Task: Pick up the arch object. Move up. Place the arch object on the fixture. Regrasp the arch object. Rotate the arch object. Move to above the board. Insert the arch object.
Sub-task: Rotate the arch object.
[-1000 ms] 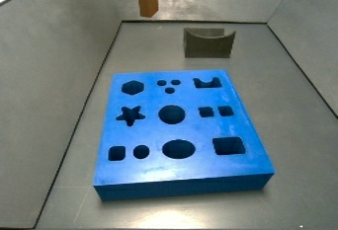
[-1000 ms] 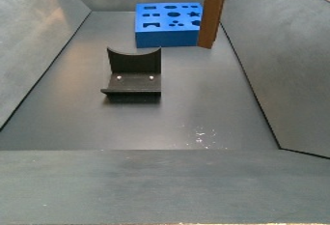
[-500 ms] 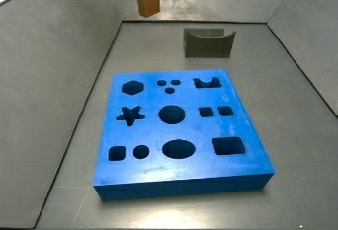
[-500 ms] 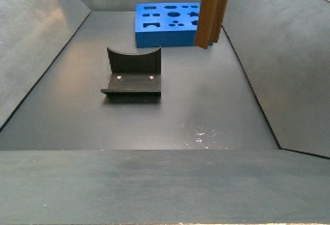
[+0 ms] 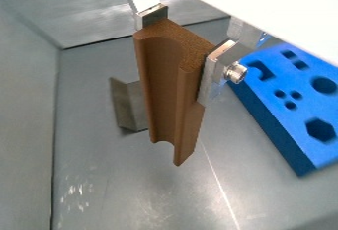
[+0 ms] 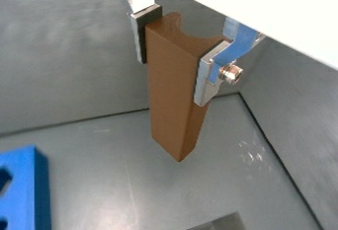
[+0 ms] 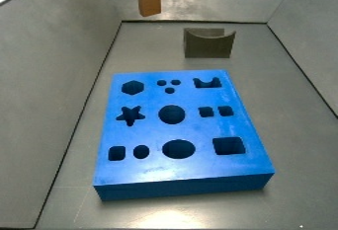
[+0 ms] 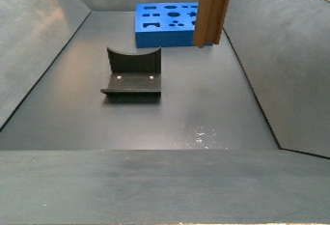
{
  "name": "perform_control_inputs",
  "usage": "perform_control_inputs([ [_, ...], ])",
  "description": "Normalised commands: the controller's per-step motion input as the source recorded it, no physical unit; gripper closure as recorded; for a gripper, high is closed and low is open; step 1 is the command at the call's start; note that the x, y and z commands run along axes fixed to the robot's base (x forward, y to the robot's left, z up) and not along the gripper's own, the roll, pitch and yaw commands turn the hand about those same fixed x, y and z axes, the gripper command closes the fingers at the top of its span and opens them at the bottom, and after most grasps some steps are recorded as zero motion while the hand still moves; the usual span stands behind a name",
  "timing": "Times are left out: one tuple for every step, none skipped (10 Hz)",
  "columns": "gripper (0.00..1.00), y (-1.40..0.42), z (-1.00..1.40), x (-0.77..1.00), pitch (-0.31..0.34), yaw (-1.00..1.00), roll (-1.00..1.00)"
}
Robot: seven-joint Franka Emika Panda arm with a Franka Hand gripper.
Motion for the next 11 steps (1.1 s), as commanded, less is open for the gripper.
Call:
perform_control_inputs([
  [1.0, 0.01, 0.0, 0.0, 0.067, -1.0, -0.08],
  [1.0, 0.01, 0.01, 0.0, 0.073, -1.0, -0.09],
  [1.0, 0.01, 0.01, 0.01, 0.09, -1.0, -0.11],
  [1.0, 0.01, 0.01, 0.01, 0.109, -1.0, -0.14],
  [1.0, 0.02, 0.01, 0.01, 0.123, -0.8, -0.16],
  [1.0, 0.02, 0.01, 0.01, 0.122, -0.57, -0.16],
  [1.0, 0.02, 0.02, 0.02, 0.119, -0.39, -0.16],
  [1.0, 0.02, 0.02, 0.02, 0.115, -0.26, -0.15],
  [1.0, 0.0, -1.0, 0.0, 0.113, -0.18, -0.15],
  [1.0, 0.0, -1.0, 0.01, 0.087, -0.12, -0.15],
  [1.0, 0.0, -1.0, 0.03, 0.045, -0.09, -0.15],
])
